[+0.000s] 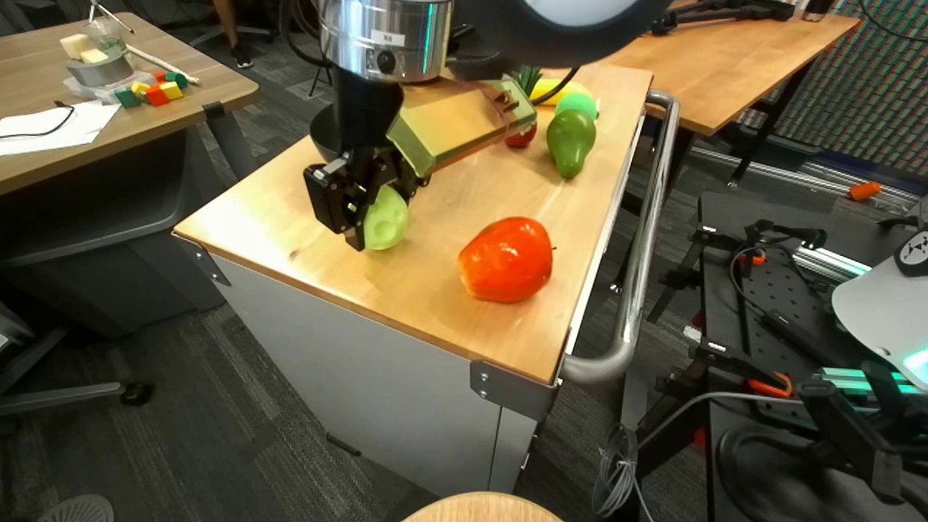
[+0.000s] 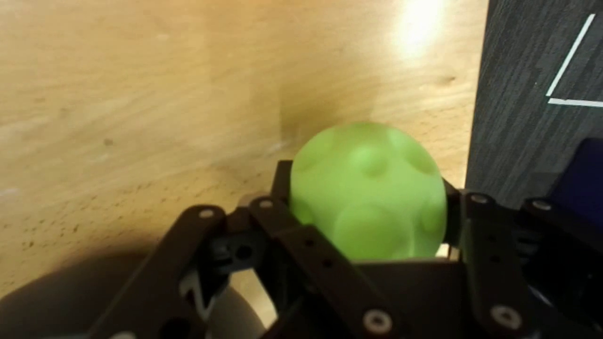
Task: Put the fruits and vegetables in the black bowls
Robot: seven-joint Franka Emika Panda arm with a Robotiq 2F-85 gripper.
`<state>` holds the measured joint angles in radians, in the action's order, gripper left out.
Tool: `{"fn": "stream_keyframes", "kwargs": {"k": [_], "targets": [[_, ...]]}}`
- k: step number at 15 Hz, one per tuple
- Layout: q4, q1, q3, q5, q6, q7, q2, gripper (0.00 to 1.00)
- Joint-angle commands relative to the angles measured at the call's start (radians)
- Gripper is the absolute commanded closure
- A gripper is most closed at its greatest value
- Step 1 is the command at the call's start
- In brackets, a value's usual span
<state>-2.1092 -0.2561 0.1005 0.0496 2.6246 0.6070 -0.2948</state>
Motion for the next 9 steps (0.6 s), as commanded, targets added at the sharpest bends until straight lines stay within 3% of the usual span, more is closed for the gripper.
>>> {"fn": "stream_keyframes", "kwargs": {"k": [1,4,9], "targets": [[0.009,0.008,-0.024,0.03,-0.063,-0.074,0.146,0.68],[0.061,0.037,-0.067,0.16,-0.124,-0.082,0.213,0.7],[0.096,0.131,-0.061,0.01,-0.195,-0.209,0.135,0.73]]}}
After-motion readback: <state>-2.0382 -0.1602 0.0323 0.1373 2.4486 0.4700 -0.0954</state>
